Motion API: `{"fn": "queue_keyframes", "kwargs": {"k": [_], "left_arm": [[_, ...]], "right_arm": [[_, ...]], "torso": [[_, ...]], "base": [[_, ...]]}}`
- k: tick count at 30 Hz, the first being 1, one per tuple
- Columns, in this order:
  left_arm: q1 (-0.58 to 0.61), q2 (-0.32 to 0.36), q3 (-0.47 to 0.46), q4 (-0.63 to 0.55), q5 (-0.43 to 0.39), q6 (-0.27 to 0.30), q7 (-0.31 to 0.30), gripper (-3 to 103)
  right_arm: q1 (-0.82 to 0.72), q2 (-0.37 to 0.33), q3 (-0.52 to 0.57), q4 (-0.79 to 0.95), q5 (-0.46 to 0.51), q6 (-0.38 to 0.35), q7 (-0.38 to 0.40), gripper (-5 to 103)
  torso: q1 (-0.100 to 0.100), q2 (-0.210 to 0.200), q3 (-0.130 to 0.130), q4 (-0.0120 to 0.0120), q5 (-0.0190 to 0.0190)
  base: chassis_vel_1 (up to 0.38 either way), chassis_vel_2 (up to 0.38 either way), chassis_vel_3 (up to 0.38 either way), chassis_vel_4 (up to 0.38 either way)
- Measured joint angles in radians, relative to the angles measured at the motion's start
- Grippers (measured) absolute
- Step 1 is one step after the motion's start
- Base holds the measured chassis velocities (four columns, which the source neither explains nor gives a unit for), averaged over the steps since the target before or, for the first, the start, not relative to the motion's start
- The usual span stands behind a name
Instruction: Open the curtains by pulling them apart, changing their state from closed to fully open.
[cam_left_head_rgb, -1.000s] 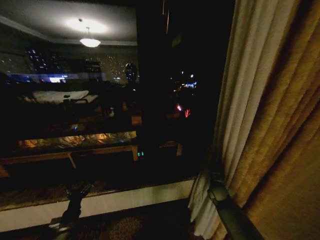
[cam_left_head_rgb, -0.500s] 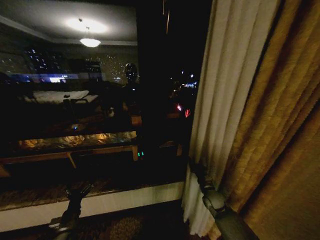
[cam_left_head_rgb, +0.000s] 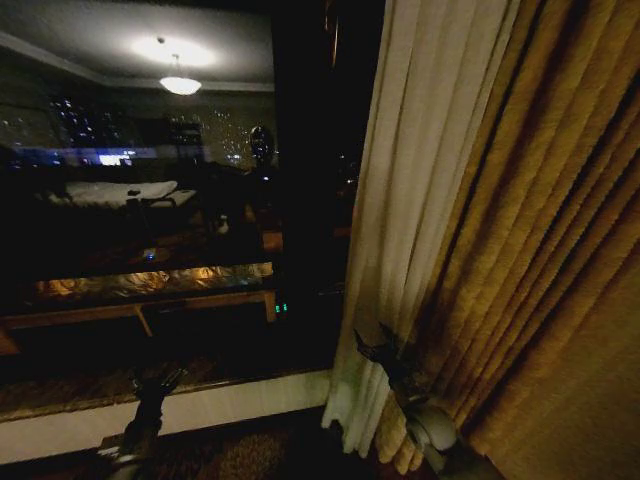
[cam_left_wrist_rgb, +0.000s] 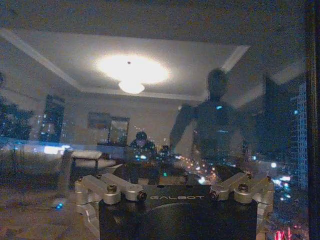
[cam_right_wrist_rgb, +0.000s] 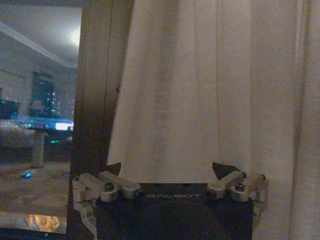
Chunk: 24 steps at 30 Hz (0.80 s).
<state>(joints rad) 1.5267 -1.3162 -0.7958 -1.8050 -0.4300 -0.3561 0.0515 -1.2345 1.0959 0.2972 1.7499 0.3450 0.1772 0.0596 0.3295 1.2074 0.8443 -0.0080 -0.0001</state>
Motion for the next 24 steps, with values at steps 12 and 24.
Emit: {"fn": "queue_keyframes", "kwargs": {"k": [12, 24], "left_arm": [[0.0, 0.0, 0.0, 0.0, 0.0, 0.0, 0.0, 100], [0.0, 0.0, 0.0, 0.0, 0.0, 0.0, 0.0, 100]], "right_arm": [[-0.014, 0.006, 0.0, 0.025, 0.03, 0.0, 0.0, 100], [-0.013, 0.006, 0.0, 0.024, 0.03, -0.002, 0.001, 100]], "torso": [[0.0, 0.0, 0.0, 0.0, 0.0], [0.0, 0.0, 0.0, 0.0, 0.0]], "base": [[0.0, 0.0, 0.0, 0.0], [0.0, 0.0, 0.0, 0.0]]}}
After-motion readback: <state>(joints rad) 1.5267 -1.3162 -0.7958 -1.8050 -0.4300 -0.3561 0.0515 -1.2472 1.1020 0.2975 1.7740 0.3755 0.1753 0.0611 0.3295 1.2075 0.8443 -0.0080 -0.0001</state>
